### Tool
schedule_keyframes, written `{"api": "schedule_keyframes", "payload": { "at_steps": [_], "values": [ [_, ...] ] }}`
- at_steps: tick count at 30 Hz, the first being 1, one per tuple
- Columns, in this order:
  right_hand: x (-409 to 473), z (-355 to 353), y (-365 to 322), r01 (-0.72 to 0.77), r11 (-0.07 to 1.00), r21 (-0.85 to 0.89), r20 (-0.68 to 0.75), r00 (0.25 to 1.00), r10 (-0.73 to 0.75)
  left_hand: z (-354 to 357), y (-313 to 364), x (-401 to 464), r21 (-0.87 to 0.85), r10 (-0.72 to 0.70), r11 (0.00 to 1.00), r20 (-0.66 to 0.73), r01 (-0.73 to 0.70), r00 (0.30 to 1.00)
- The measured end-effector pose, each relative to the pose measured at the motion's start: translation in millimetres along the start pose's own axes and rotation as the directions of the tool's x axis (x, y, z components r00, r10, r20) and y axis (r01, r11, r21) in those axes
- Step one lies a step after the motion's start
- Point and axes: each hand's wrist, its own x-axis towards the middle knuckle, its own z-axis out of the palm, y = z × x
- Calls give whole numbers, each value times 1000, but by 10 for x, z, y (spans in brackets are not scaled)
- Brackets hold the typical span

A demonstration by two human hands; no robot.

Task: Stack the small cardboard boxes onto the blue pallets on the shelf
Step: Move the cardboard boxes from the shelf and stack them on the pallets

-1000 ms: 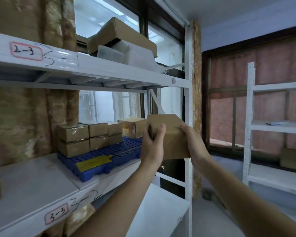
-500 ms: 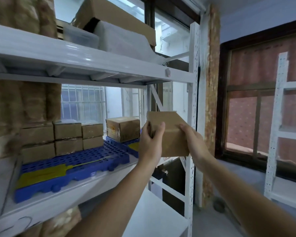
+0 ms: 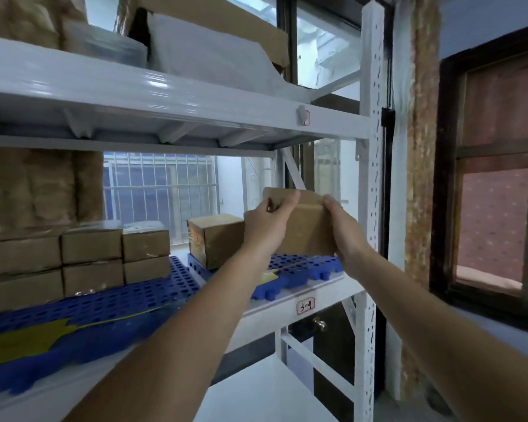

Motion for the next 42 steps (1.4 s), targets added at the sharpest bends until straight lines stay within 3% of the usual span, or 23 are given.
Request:
{"api": "schedule_keyframes", "payload": {
  "at_steps": [9,14,22,28,34,38,42],
  "values": [
    [880,119,104,29,999,25,9,1000,-30,3,-80,673,330,118,938,-4,-110,993],
    [1323,113,222,32,999,-12,94,995,-31,4,-171,995,564,165,817,-26,-121,986],
    [1776,268,522,-45,998,-44,330,942,57,-110,-331,1181,825,100,565,-93,20,991],
    [1832,441,652,-68,995,-74,402,911,92,-199,-424,1163,895,47,432,-141,107,989],
    [1874,502,722,-38,989,-141,420,903,95,-216,-461,1197,899,5,422,-137,122,991],
    [1953,490,788,-13,977,-212,436,894,106,-199,-530,1219,944,2,305,-134,127,991],
    [1975,424,767,-6,971,-240,483,867,125,-191,-582,1241,937,51,333,-135,111,990]
  ]
}}
